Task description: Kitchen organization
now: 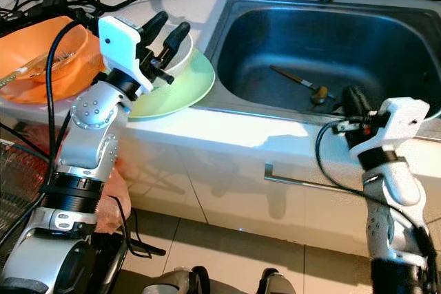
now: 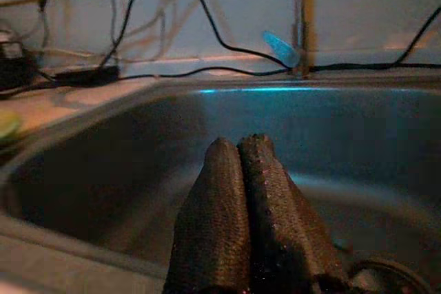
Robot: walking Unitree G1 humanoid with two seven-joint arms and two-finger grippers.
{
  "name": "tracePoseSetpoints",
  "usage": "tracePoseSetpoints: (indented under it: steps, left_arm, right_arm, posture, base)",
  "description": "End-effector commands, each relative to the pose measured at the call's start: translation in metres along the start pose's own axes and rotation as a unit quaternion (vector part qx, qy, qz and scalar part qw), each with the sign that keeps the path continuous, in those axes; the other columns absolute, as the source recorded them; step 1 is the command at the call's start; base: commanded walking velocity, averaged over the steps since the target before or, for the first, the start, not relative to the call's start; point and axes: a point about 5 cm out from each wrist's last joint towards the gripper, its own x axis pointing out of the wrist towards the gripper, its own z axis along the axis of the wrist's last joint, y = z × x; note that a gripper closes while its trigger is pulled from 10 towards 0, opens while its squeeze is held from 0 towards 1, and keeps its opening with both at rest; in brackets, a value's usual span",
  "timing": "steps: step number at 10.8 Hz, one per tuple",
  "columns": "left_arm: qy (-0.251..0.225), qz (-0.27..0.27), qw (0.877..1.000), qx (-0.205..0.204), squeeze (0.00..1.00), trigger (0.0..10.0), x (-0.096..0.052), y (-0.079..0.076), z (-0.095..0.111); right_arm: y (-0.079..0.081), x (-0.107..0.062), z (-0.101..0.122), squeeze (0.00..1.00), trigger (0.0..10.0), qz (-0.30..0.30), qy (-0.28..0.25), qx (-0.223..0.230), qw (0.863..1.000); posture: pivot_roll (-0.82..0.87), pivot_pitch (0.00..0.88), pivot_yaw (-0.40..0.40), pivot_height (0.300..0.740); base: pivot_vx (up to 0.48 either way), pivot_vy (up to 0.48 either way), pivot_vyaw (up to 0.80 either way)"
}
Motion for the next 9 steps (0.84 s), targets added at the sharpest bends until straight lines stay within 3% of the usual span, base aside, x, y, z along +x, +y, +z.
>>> tracePoseSetpoints:
  steps: [1,6,9]
  left_arm:
    - [0.005,0.007,1.000,0.006,0.00,10.0,-0.005,0.004,0.000]
    - [0.044,-0.002,0.999,0.014,0.00,10.0,-0.025,-0.003,-0.016]
    - [0.055,-0.001,0.998,0.021,0.00,10.0,-0.033,0.001,-0.018]
  right_arm:
    - [0.005,-0.006,-0.012,0.00,10.0,0.011,0.024,0.020,0.999]
    - [0.014,-0.012,-0.021,0.00,10.0,0.021,0.036,0.028,0.999]
    - [0.006,-0.016,-0.020,0.00,10.0,0.011,0.042,0.009,0.999]
  posture:
    - [0.01,0.180,0.073,0.740]
    - [0.01,0.181,0.074,0.740]
    - [0.00,0.169,0.077,0.740]
  base:
    - [0.000,0.000,0.00]
    - [0.000,0.000,0.00]
    - [0.000,0.000,0.00]
